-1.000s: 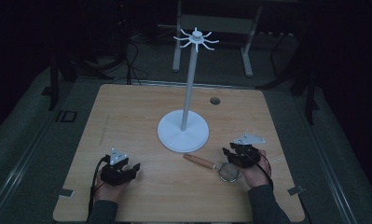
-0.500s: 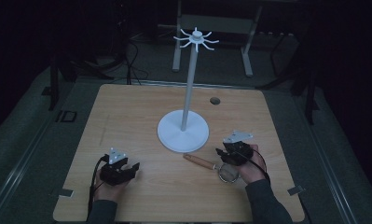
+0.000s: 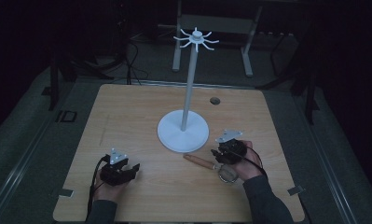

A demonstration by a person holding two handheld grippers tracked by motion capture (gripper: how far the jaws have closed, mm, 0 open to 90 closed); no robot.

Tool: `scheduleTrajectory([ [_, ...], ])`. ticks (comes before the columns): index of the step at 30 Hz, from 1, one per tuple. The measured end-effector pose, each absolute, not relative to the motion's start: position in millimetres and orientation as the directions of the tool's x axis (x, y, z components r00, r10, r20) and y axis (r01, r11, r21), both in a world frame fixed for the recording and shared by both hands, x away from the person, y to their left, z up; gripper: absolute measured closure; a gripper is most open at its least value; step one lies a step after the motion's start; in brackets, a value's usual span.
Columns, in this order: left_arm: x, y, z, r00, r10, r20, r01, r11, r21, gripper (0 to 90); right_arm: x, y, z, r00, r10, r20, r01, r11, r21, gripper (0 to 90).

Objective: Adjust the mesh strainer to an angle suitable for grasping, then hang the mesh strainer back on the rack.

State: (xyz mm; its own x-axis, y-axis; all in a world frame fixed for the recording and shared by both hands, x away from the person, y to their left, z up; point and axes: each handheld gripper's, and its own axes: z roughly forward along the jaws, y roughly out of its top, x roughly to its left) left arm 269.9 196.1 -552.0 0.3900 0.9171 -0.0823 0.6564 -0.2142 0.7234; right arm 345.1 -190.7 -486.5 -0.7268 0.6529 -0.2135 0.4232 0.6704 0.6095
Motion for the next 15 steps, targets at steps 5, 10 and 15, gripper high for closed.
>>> scheduleTrajectory([
  [5, 269.4, 197.0, -551.7, 0.380, 0.921, -0.088, 0.658, -0.202, 0.725, 44.5, 344.9, -188.0, -485.0, -0.757, 0.617, -0.215, 0.406, 0.701, 0.586, 55.4],
  [10, 269.4, 196.9, -551.7, 0.379, 0.921, -0.089, 0.659, -0.201, 0.724, 44.5, 345.3, -187.7, -484.8, -0.771, 0.602, -0.210, 0.405, 0.717, 0.567, 54.4],
  [15, 269.7, 197.0, -551.8, 0.377, 0.922, -0.091, 0.661, -0.199, 0.724, 44.5, 345.6, -187.1, -482.6, -0.778, 0.592, -0.212, 0.401, 0.727, 0.558, 52.6],
])
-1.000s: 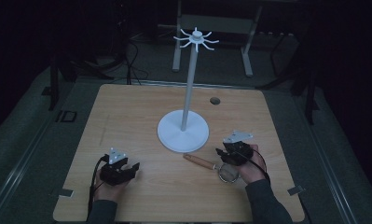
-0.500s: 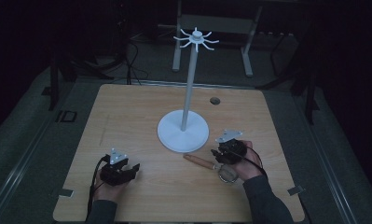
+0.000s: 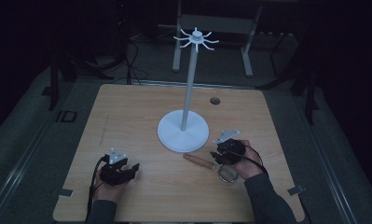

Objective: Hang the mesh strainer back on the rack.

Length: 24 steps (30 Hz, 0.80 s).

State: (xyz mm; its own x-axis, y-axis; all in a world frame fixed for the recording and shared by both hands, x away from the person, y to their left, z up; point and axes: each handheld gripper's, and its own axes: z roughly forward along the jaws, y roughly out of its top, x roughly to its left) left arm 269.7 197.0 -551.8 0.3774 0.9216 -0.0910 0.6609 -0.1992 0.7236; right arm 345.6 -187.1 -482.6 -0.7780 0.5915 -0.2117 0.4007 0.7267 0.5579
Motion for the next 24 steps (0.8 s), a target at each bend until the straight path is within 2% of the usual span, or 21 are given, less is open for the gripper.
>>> scheduleTrajectory([
  [4, 269.9, 196.6, -552.2, 0.378, 0.921, -0.089, 0.662, -0.202, 0.722, 44.5, 346.6, -187.0, -479.5, -0.789, 0.577, -0.211, 0.395, 0.739, 0.547, 49.5],
  [24, 269.7, 196.4, -552.0, 0.380, 0.921, -0.087, 0.661, -0.204, 0.723, 44.5, 341.4, -180.0, -482.6, -0.837, 0.501, -0.222, 0.368, 0.815, 0.448, 47.4],
])
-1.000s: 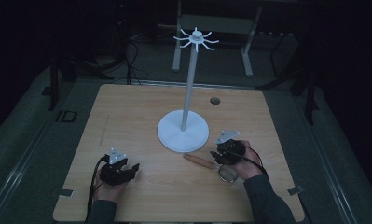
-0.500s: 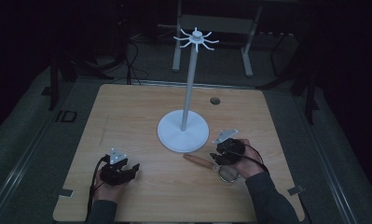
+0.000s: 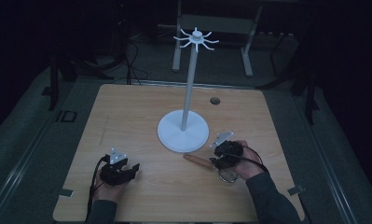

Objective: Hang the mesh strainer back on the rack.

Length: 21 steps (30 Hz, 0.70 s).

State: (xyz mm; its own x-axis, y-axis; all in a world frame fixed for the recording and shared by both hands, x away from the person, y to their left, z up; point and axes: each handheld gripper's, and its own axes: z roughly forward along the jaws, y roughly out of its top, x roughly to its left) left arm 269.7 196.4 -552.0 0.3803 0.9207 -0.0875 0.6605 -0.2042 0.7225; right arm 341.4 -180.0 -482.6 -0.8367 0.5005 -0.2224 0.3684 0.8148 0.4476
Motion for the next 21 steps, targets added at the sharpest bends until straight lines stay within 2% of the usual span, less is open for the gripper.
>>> scheduleTrajectory([
  [21, 270, 197, -552, 0.377, 0.922, -0.089, 0.661, -0.201, 0.723, 44.5, 343, -169, -500, -0.875, 0.449, -0.181, 0.361, 0.855, 0.374, 46.2],
])
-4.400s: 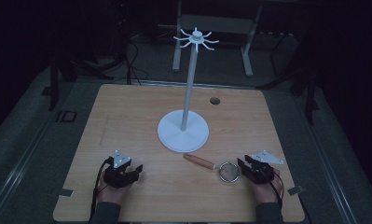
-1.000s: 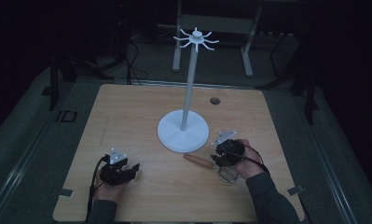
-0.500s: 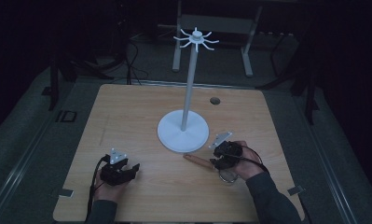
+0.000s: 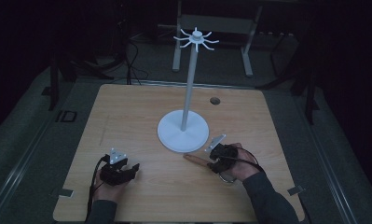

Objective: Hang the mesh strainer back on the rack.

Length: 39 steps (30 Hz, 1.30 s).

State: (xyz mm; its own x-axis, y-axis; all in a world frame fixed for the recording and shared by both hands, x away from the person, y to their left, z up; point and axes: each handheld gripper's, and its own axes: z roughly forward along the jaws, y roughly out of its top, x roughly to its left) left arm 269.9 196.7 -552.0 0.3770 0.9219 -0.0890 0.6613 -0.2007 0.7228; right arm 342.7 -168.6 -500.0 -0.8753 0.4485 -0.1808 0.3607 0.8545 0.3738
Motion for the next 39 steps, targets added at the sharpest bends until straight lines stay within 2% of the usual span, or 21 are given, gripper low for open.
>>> scheduleTrajectory([
  [20, 270, 197, -552, 0.376, 0.922, -0.088, 0.664, -0.203, 0.719, 44.3, 347, -163, -518, -0.904, 0.418, -0.090, 0.380, 0.881, 0.281, 67.2],
  [28, 270, 198, -552, 0.368, 0.926, -0.087, 0.667, -0.198, 0.718, 44.3, 351, -164, -519, -0.900, 0.432, -0.062, 0.402, 0.875, 0.268, 67.8],
  [31, 270, 198, -552, 0.368, 0.926, -0.087, 0.668, -0.198, 0.718, 44.3, 352, -164, -521, -0.900, 0.434, -0.043, 0.413, 0.880, 0.237, 68.2],
  [39, 270, 198, -552, 0.366, 0.926, -0.087, 0.670, -0.197, 0.716, 44.3, 351, -166, -521, -0.907, 0.420, -0.034, 0.400, 0.885, 0.239, 69.6],
])
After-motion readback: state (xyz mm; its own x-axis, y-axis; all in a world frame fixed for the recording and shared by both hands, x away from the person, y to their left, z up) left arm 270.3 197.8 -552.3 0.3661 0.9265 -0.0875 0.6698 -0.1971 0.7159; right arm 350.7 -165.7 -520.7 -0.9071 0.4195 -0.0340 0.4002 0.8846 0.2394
